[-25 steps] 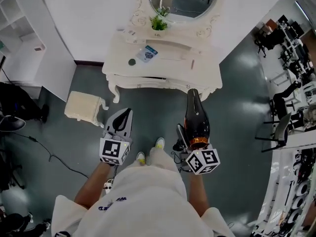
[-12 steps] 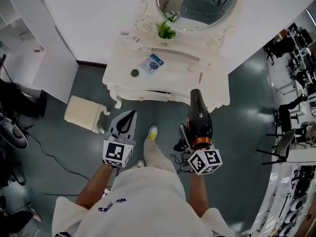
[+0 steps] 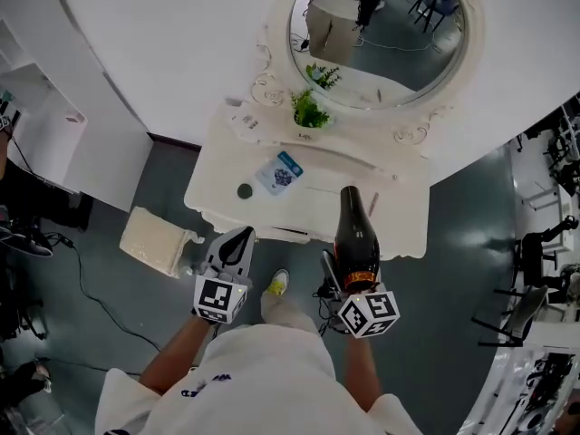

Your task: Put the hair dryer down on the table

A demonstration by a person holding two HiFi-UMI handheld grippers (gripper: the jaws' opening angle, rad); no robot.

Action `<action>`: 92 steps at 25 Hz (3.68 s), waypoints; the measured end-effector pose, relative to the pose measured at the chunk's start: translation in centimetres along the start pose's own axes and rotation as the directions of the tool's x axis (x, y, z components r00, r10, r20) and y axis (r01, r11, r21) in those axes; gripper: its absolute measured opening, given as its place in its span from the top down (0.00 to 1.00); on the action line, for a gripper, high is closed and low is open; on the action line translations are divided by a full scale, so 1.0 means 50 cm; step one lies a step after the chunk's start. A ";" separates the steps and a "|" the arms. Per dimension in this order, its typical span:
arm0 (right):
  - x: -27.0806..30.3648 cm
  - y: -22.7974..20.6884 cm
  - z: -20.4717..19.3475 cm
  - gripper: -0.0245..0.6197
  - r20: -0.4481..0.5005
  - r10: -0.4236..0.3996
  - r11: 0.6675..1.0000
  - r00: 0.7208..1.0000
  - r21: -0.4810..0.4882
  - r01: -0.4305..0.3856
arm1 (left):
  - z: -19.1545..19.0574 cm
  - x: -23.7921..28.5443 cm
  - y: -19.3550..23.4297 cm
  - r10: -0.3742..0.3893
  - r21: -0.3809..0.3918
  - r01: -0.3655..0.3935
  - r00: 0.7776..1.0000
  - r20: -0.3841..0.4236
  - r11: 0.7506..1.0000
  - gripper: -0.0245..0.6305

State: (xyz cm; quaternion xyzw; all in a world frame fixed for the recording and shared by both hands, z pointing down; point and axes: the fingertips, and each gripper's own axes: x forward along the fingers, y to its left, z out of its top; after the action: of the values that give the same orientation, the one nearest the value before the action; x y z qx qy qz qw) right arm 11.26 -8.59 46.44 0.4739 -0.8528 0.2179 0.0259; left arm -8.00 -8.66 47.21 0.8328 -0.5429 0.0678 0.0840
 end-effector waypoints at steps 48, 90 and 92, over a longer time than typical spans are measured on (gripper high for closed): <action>0.309 -0.093 -0.069 0.45 -0.232 -0.058 0.986 0.971 -0.165 0.020 | -0.054 0.372 0.112 -0.110 -0.001 0.110 0.993 -0.053 0.994 0.95; 0.464 -0.356 -0.269 0.45 -0.386 -0.267 0.961 0.883 -0.172 0.216 | -0.244 0.535 0.114 -0.126 -0.012 0.126 0.972 -0.197 0.992 0.95; 0.473 -0.363 -0.271 0.45 -0.387 -0.267 0.962 0.882 -0.164 0.220 | -0.244 0.543 0.116 -0.127 -0.005 0.129 0.972 -0.198 0.992 0.95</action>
State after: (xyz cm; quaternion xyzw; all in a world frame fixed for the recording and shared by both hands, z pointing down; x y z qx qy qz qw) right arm 10.94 -30.35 70.92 0.5195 -0.7735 0.2569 0.2565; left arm -2.65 -32.60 65.05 0.8555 -0.4768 0.1468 0.1386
